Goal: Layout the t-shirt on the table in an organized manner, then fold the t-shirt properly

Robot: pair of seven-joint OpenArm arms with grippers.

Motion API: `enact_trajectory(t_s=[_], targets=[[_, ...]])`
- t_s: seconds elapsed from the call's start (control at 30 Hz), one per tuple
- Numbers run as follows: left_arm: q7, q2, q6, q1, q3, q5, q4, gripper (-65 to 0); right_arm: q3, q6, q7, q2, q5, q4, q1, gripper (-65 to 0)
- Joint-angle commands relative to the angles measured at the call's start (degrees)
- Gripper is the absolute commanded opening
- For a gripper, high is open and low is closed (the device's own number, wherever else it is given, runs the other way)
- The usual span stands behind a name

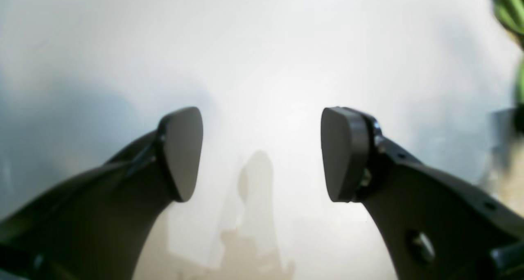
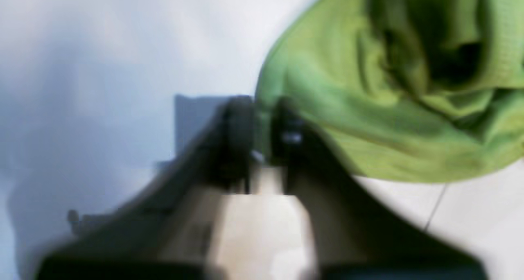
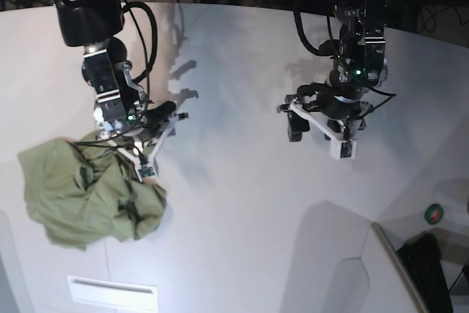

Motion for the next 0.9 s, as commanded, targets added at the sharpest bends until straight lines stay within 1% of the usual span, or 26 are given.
enact_trajectory(t_s=[0.0,0.07,0.13,0.23,0.37,0.43,0.57,0.6,0.67,0.73,0.77,0.83,0.87], targets=[[-1.1,-0.28,-0.1,-0.68,0.16,-0.37,0.8,-21.6,1.45,1.48,-3.15,0.39,0.1,-0.09,-1.11,-65.0],[-1.1,-0.1,-0.1,-0.68,0.25,-0.37,0.8,-21.6,4.53,2.18,-3.15,0.39,0.01,1.93,-3.49,-65.0],[-1.1,-0.19,-0.1,-1.12,0.16,-0.37,0.8,-21.6,6.02,2.53,-3.24,0.39,-0.16,6.33,-7.0,-65.0],[-1.1,-0.45,-0.1,-1.48,-0.37,-0.37,-0.7,-21.6,6.37,2.88,-5.17,3.2,-0.07,14.33,-12.37,-65.0],[-1.1,-2.65,-0.1,-1.48,-0.37,-0.64,-2.37,-21.6,7.43,2.88,-6.67,6.37,-0.07,21.98,-18.08,-65.0],[-1.1,-2.91,-0.1,-1.3,-0.37,-0.46,-2.37,-21.6,10.86,2.88,-6.75,7.25,-0.16,25.14,-20.63,-65.0],[-1.1,-3.79,-0.1,-1.04,-1.51,-0.73,-2.37,-21.6,19.91,2.88,-6.75,7.42,-0.25,26.9,-24.32,-65.0],[-1.1,-3.7,-0.1,-1.04,-1.95,-0.73,-2.37,-21.6,21.32,2.97,-6.75,7.42,-0.25,26.9,-25.11,-65.0],[-1.1,-3.7,-0.1,-1.04,-2.21,-0.73,-2.37,-21.6,22.11,3.15,-6.75,7.42,-0.16,26.72,-26.34,-65.0],[-1.1,-3.62,-0.1,-1.12,-2.21,-0.73,-2.37,-21.6,22.29,4.55,-7.02,7.25,-0.07,26.81,-26.61,-65.0],[-1.1,-3.62,-0.1,-1.12,-2.21,-0.73,-2.37,-21.6,22.46,5.26,-8.16,7.07,-0.07,26.99,-26.7,-65.0],[-1.1,-3.62,-0.1,-1.12,-2.21,-0.73,-2.37,-21.6,22.37,7.19,-12.2,7.07,0.01,28.74,-26.61,-65.0],[-1.1,-3.62,-0.1,-1.12,-2.3,-0.73,-2.28,-21.1,22.2,8.86,-14.93,6.98,0.01,30.77,-26.78,-65.0]])
